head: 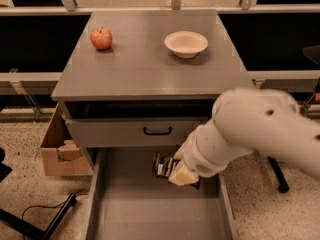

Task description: Pick rxbar chocolate from middle drawer and place on counter

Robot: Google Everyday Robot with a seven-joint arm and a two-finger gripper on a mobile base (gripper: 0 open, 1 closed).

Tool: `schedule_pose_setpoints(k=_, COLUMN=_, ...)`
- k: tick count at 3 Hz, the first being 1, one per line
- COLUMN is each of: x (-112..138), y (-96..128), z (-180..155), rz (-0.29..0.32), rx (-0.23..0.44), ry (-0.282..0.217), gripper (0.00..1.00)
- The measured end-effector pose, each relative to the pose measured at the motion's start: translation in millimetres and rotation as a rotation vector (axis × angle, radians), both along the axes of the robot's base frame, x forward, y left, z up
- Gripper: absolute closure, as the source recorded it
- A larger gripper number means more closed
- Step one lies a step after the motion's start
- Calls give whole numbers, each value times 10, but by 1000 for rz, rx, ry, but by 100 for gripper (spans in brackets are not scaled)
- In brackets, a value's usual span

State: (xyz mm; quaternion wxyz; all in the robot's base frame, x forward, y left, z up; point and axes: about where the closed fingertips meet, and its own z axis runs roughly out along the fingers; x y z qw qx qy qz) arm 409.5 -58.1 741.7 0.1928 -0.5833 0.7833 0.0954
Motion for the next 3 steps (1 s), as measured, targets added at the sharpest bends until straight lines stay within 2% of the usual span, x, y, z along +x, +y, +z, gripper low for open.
schedule_pose_setpoints(k=1, x=213, y=72, z=819, rz=-35, rx=-9, ry=-75, gripper=100)
schedule_pose_setpoints(k=2, x=602, y=398, z=1386, rz=-55, rx=-5, ry=-157, gripper=100)
schedule_pose_setpoints(k=3, x=1143, y=869, z=1677, rz=-70, rx=-15, ry=-217, gripper=100)
